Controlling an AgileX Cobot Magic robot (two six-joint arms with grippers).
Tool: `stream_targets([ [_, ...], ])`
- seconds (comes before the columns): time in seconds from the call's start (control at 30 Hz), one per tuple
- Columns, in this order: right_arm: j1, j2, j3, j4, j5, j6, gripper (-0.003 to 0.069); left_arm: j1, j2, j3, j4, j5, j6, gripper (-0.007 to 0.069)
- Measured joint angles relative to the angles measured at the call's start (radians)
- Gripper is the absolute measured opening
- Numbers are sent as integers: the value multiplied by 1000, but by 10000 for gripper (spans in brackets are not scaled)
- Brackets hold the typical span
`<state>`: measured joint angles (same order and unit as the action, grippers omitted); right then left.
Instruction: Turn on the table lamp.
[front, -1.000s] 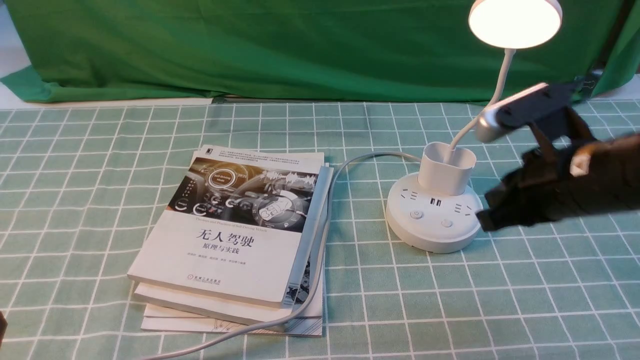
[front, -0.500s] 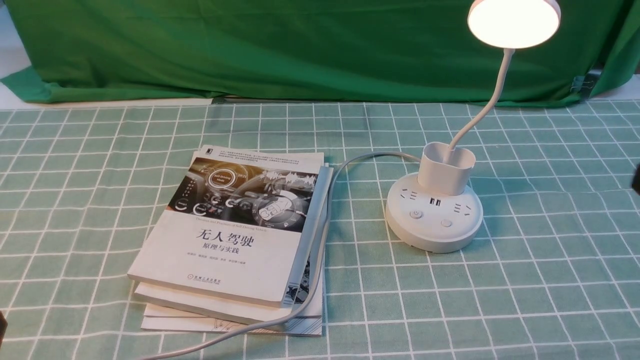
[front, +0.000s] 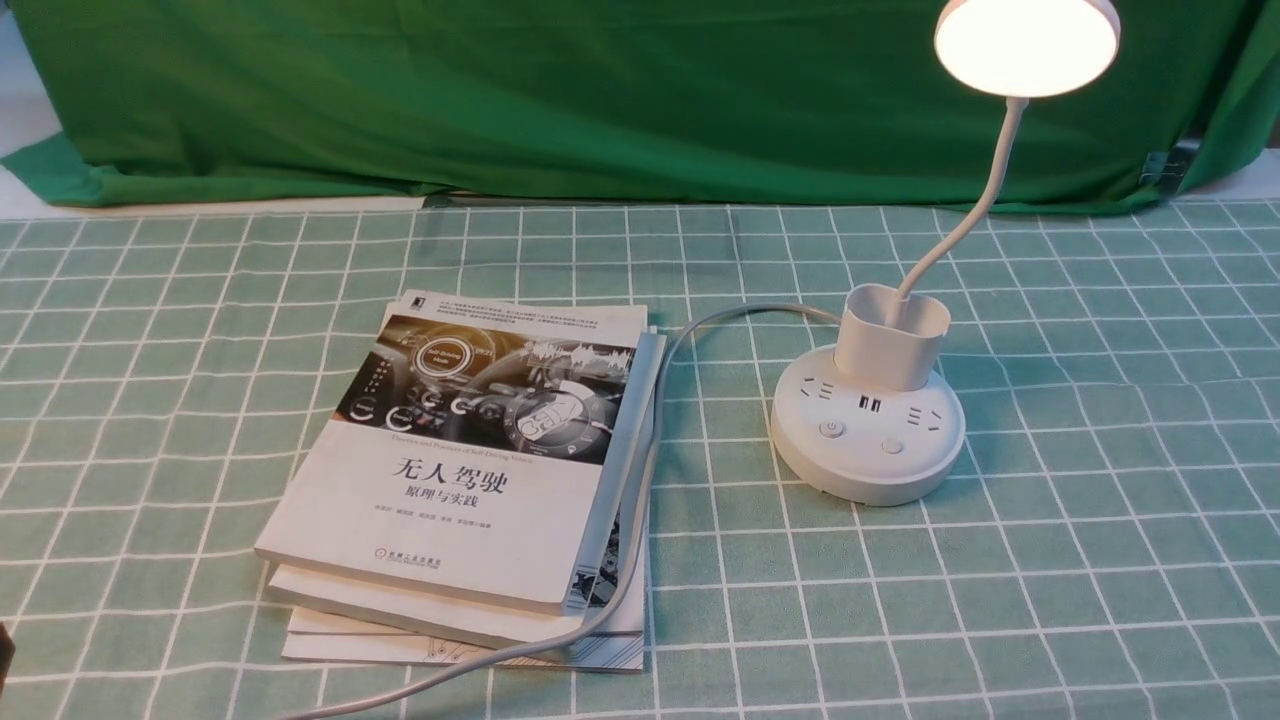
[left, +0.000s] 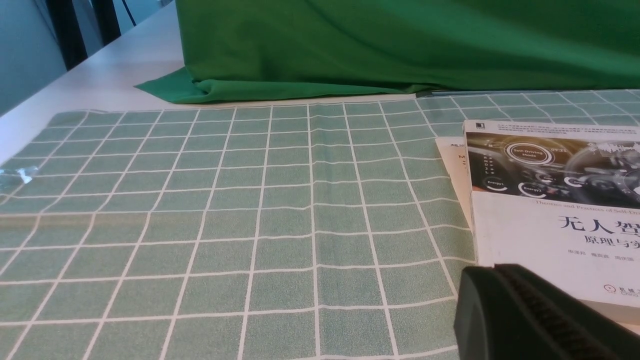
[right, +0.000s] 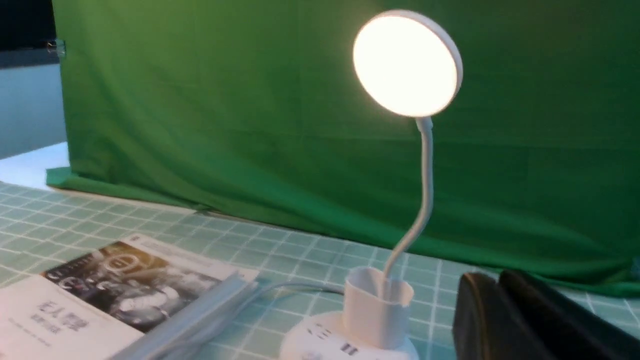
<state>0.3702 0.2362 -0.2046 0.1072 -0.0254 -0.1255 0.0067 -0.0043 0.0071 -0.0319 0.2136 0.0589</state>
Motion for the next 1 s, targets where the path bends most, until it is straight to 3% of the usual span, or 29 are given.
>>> stream_targets([
  [0.07,-42,-24,41,0,-10,8,95,0,0,0,0,0,0,21],
  [0.27,-313,-137,200,-64,-10,66,115,0,0,0,0,0,0,21],
  [0.4,-387,-210,212,-75,25,77,127,0,0,0,0,-1,0,21],
  [0.7,-397,-233,215,-86,222,126,148,0,0,0,0,-1,0,21],
  [1.0,-397,-233,215,-87,247,126,169,0,0,0,0,-1,0,21],
])
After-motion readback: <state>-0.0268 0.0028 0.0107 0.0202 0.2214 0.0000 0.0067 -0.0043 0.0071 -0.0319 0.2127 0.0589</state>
